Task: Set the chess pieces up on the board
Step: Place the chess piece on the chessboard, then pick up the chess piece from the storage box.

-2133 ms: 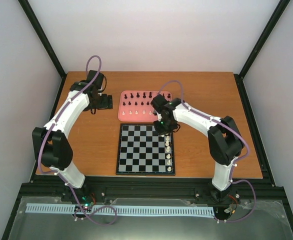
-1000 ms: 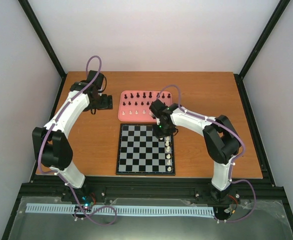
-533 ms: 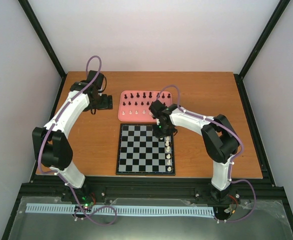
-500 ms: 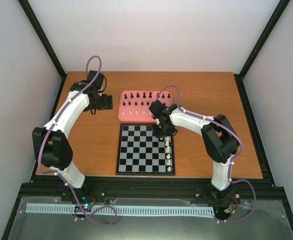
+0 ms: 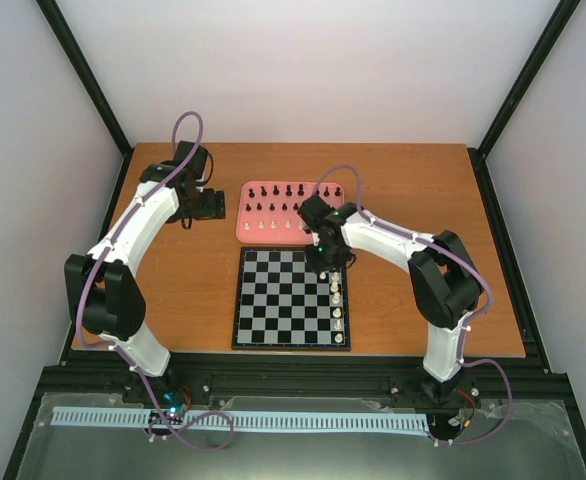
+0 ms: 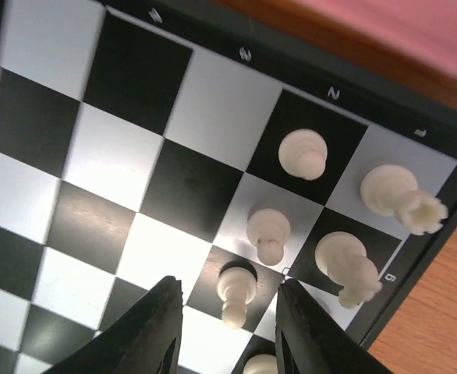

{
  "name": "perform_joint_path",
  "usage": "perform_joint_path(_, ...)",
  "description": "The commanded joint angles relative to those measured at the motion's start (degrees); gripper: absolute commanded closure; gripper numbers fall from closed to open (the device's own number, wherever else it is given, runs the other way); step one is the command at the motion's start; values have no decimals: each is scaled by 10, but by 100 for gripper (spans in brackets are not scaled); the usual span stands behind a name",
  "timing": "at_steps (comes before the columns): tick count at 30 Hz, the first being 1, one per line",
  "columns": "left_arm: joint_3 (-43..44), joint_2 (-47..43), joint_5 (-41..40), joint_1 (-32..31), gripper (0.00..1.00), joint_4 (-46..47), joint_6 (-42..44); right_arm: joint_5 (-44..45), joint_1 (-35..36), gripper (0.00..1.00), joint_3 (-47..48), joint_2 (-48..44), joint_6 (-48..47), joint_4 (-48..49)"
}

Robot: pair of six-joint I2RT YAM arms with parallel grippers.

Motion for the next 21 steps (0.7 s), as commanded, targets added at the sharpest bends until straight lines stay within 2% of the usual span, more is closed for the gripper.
perform_joint_path(1, 5, -10, -2, -3, 0, 4, 5, -4, 7, 61, 50, -38, -7, -23)
perform_joint_path(9, 4, -14, -6, -3, 0, 3, 7, 7, 8, 59, 175, -4, -23, -60)
perform_joint_path(19, 20, -14, -10, -2, 0, -6, 7, 10, -20, 60, 445, 219, -48, -121)
perform_joint_path(21, 22, -15, -12, -3, 0, -8, 7, 15, -26, 61, 475, 251, -42, -128)
